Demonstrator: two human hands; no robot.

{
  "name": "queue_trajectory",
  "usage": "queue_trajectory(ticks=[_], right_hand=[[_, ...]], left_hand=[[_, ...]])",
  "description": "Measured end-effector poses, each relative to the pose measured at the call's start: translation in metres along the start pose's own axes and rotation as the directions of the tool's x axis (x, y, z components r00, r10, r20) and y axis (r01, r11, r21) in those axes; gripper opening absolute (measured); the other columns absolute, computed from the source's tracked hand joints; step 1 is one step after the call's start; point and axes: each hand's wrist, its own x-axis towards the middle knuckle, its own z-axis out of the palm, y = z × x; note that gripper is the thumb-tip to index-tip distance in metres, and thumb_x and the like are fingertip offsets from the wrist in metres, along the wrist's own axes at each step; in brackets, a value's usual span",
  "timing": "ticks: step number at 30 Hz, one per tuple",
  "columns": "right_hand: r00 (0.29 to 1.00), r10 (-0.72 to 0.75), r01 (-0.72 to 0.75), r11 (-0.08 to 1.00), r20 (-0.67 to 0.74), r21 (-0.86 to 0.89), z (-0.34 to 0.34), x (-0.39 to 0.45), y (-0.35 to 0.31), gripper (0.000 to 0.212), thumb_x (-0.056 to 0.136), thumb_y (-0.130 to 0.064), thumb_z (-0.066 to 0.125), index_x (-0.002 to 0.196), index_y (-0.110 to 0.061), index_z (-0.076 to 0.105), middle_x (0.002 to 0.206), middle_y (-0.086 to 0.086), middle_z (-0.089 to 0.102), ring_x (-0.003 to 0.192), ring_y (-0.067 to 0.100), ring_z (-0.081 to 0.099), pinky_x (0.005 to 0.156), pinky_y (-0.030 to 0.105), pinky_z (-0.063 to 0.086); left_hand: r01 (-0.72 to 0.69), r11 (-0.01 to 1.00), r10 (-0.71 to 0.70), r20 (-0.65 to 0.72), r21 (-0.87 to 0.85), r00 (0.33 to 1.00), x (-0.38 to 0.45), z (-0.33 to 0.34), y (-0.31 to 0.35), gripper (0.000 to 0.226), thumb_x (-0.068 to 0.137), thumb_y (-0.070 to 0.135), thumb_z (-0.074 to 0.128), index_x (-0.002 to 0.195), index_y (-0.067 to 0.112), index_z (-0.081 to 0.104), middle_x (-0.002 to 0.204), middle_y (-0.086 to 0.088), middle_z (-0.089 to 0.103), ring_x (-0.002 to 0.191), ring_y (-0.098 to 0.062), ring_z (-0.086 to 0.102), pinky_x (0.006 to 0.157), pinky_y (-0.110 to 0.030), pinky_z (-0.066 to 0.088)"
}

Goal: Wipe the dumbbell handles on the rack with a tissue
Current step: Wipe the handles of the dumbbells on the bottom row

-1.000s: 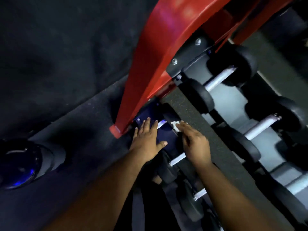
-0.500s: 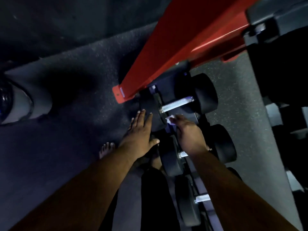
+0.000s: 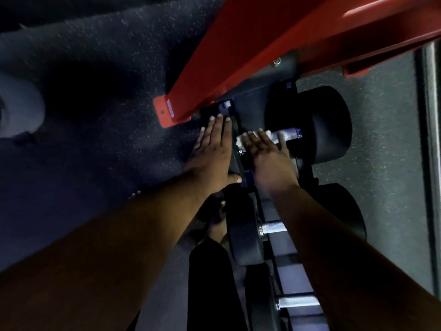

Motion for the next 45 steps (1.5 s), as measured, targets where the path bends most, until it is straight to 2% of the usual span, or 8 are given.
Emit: queue_trajectory(ticks=[3, 10, 16, 23, 28, 33, 39, 45], right_hand=[[0.998, 0.001, 0.010, 0.981, 0.060, -0.196, 0.008, -0.007, -0.004, 0.074, 0.090, -0.035, 0.021, 0.160, -0.014, 0.010, 0.167, 0.006, 0.010, 0.155, 0.024, 0.002, 0.115, 0.070, -0.006], [0.998, -0.056, 0.055, 0.997, -0.015, -0.047, 0.002, 0.028, 0.008, 0.070, 0.083, -0.030, 0.019, 0.143, -0.010, 0.048, 0.130, 0.016, 0.062, 0.126, 0.035, 0.052, 0.122, 0.052, 0.017], [0.994, -0.028, 0.019, 0.995, -0.101, -0.094, 0.022, -0.013, 0.009, 0.071, 0.088, -0.035, 0.044, 0.155, -0.015, 0.031, 0.157, 0.012, 0.037, 0.149, 0.030, 0.026, 0.120, 0.059, 0.012], [0.998, -0.037, 0.031, 0.991, -0.043, -0.130, 0.001, 0.043, 0.012, 0.061, 0.093, -0.044, 0.018, 0.130, -0.017, 0.059, 0.121, 0.010, 0.064, 0.113, 0.033, 0.057, 0.105, 0.047, 0.035], [0.972, -0.056, 0.018, 0.986, -0.226, -0.166, 0.028, -0.005, 0.027, 0.050, 0.103, -0.036, 0.042, 0.148, -0.016, 0.044, 0.141, 0.015, 0.054, 0.135, 0.036, 0.044, 0.118, 0.054, 0.025], [0.991, 0.030, -0.050, 0.987, -0.132, -0.150, 0.006, 0.033, 0.029, 0.040, 0.099, -0.041, 0.038, 0.119, -0.015, 0.060, 0.115, 0.015, 0.064, 0.108, 0.037, 0.055, 0.103, 0.049, 0.039], [0.976, 0.010, -0.037, 0.992, -0.218, -0.118, 0.032, -0.007, 0.038, 0.058, 0.103, -0.046, 0.038, 0.151, -0.013, 0.038, 0.152, 0.014, 0.042, 0.145, 0.033, 0.032, 0.119, 0.051, 0.024], [0.995, 0.099, -0.101, 0.991, -0.025, -0.086, -0.006, 0.041, 0.038, 0.061, 0.103, -0.053, 0.030, 0.115, -0.003, 0.062, 0.115, 0.022, 0.063, 0.109, 0.040, 0.055, 0.086, 0.041, 0.044]], left_hand=[[0.082, 0.997, -0.081, 0.081, -0.004, 0.993, 0.009, -0.007, 0.004, 0.155, 0.058, 0.057, 0.091, 0.156, 0.001, -0.016, 0.166, -0.016, -0.019, 0.154, -0.028, -0.016, 0.125, -0.039, -0.008], [0.132, 0.991, -0.136, 0.164, 0.036, 0.977, 0.015, -0.014, 0.009, 0.154, 0.060, 0.055, 0.091, 0.155, 0.003, -0.018, 0.165, -0.018, -0.021, 0.154, -0.031, -0.019, 0.124, -0.043, -0.010], [0.121, 0.992, -0.128, 0.173, 0.046, 0.977, 0.014, -0.016, 0.008, 0.152, 0.062, 0.057, 0.089, 0.156, 0.003, -0.018, 0.166, -0.017, -0.019, 0.154, -0.031, -0.017, 0.126, -0.043, -0.007], [0.111, 0.992, -0.120, 0.150, 0.064, 0.981, 0.013, -0.015, 0.008, 0.154, 0.060, 0.060, 0.089, 0.156, 0.003, -0.017, 0.166, -0.018, -0.016, 0.154, -0.033, -0.013, 0.126, -0.044, -0.005], [0.116, 0.992, -0.123, 0.139, 0.055, 0.983, 0.011, -0.015, 0.009, 0.154, 0.059, 0.061, 0.089, 0.156, 0.003, -0.017, 0.166, -0.018, -0.015, 0.155, -0.033, -0.013, 0.126, -0.043, -0.005], [0.115, 0.992, -0.120, 0.144, 0.047, 0.982, 0.011, -0.016, 0.008, 0.154, 0.059, 0.059, 0.089, 0.156, 0.004, -0.017, 0.166, -0.017, -0.016, 0.154, -0.031, -0.014, 0.125, -0.042, -0.008], [0.111, 0.993, -0.116, 0.132, 0.041, 0.985, 0.011, -0.016, 0.008, 0.154, 0.059, 0.060, 0.089, 0.157, 0.004, -0.016, 0.166, -0.017, -0.015, 0.155, -0.032, -0.013, 0.125, -0.042, -0.007], [0.103, 0.994, -0.106, 0.136, 0.029, 0.985, 0.010, -0.018, 0.006, 0.154, 0.058, 0.059, 0.090, 0.157, 0.004, -0.016, 0.166, -0.017, -0.015, 0.155, -0.032, -0.012, 0.126, -0.043, -0.006]])
